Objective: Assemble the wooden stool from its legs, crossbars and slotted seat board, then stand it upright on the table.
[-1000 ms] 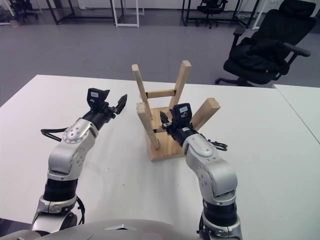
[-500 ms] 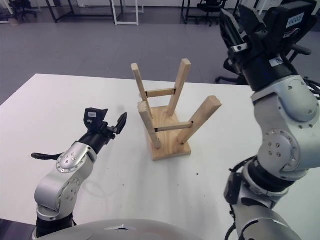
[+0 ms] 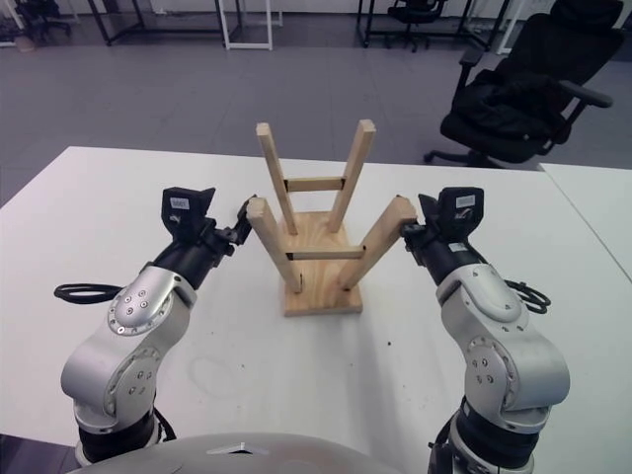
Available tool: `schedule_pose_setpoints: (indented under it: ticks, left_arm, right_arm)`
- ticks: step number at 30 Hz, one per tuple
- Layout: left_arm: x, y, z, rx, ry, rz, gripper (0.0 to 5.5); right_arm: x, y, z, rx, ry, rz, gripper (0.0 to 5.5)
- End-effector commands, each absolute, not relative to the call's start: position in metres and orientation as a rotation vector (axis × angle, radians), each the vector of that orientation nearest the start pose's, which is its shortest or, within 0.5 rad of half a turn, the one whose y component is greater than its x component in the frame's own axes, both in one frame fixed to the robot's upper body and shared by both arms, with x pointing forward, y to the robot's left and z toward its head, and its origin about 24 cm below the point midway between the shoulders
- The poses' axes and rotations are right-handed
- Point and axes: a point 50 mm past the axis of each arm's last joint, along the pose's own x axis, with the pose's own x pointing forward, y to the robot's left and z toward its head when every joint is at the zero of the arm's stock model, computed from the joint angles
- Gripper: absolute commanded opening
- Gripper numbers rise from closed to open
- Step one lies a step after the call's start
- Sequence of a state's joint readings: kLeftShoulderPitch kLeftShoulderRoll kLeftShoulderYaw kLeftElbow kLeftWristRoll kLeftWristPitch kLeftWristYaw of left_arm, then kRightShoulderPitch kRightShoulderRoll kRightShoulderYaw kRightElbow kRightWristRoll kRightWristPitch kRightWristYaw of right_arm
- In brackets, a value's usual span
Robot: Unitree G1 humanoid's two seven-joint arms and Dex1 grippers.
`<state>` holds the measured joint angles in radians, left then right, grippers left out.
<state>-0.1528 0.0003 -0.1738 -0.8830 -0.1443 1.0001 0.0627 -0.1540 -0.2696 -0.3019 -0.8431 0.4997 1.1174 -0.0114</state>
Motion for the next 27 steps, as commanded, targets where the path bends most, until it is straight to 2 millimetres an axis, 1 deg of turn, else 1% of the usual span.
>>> schedule_pose_setpoints:
  ticks: [1, 4, 7, 10, 12, 14, 15, 17, 18, 19, 20, 21, 22, 23, 24, 25, 26, 27]
  left_arm:
    - [0.216, 0.086, 0.179, 0.005, -0.043, -0.344, 3.7]
    - [0.217, 0.081, 0.178, 0.081, -0.043, -0.39, 3.7]
    - [0.223, 0.075, 0.173, 0.19, -0.055, -0.423, 3.7]
    - [0.229, 0.065, 0.176, 0.23, -0.088, -0.457, 3.7]
    - [0.231, 0.059, 0.181, 0.235, -0.115, -0.487, 3.7]
    - [0.232, 0.056, 0.186, 0.24, -0.145, -0.503, 3.7]
    - [0.234, 0.058, 0.189, 0.244, -0.156, -0.497, 3.7]
    - [0.238, 0.067, 0.193, 0.258, -0.178, -0.464, 3.7]
    - [0.241, 0.074, 0.195, 0.264, -0.189, -0.439, 3.7]
    - [0.247, 0.085, 0.196, 0.256, -0.191, -0.401, 3.7]
    - [0.255, 0.1, 0.197, 0.239, -0.182, -0.362, 3.7]
    - [0.26, 0.117, 0.195, 0.207, -0.162, -0.326, 3.7]
    - [0.265, 0.138, 0.194, 0.167, -0.143, -0.275, 3.7]
    - [0.27, 0.161, 0.192, 0.144, -0.118, -0.222, 3.7]
    - [0.273, 0.191, 0.184, 0.142, -0.074, -0.16, 3.7]
    - [0.274, 0.215, 0.177, 0.158, -0.03, -0.114, 3.7]
    - [0.275, 0.242, 0.161, 0.208, 0.043, -0.074, 3.7]
    - [0.274, 0.262, 0.146, 0.254, 0.103, -0.053, 3.7]
  right_arm:
    - [0.223, -0.157, 0.186, -0.069, 0.056, 0.265, 1.88]
    - [0.223, -0.143, 0.196, -0.136, 0.013, 0.348, 1.88]
    - [0.223, -0.128, 0.206, -0.18, -0.04, 0.447, 1.88]
    - [0.22, -0.113, 0.206, -0.211, -0.05, 0.565, 1.88]
    - [0.219, -0.107, 0.203, -0.211, -0.039, 0.602, 1.88]
    - [0.219, -0.106, 0.198, -0.206, -0.019, 0.605, 1.88]
    - [0.219, -0.109, 0.194, -0.194, -0.001, 0.587, 1.88]
    - [0.223, -0.127, 0.179, -0.15, 0.075, 0.502, 1.88]
    - [0.224, -0.139, 0.17, -0.164, 0.11, 0.456, 1.88]
    - [0.224, -0.149, 0.163, -0.171, 0.13, 0.432, 1.88]
    - [0.221, -0.153, 0.163, -0.162, 0.106, 0.47, 1.88]
    - [0.216, -0.148, 0.169, -0.124, 0.048, 0.579, 1.88]
    - [0.211, -0.142, 0.174, -0.096, -0.001, 0.689, 1.88]
    - [0.206, -0.135, 0.18, -0.109, -0.05, 0.794, 1.88]
    - [0.201, -0.125, 0.185, -0.127, -0.083, 0.911, 1.88]
    - [0.197, -0.117, 0.188, -0.14, -0.107, 0.996, 1.88]
    - [0.192, -0.107, 0.191, -0.131, -0.142, 1.084, 1.88]
    - [0.189, -0.099, 0.193, -0.11, -0.167, 1.142, 1.88]
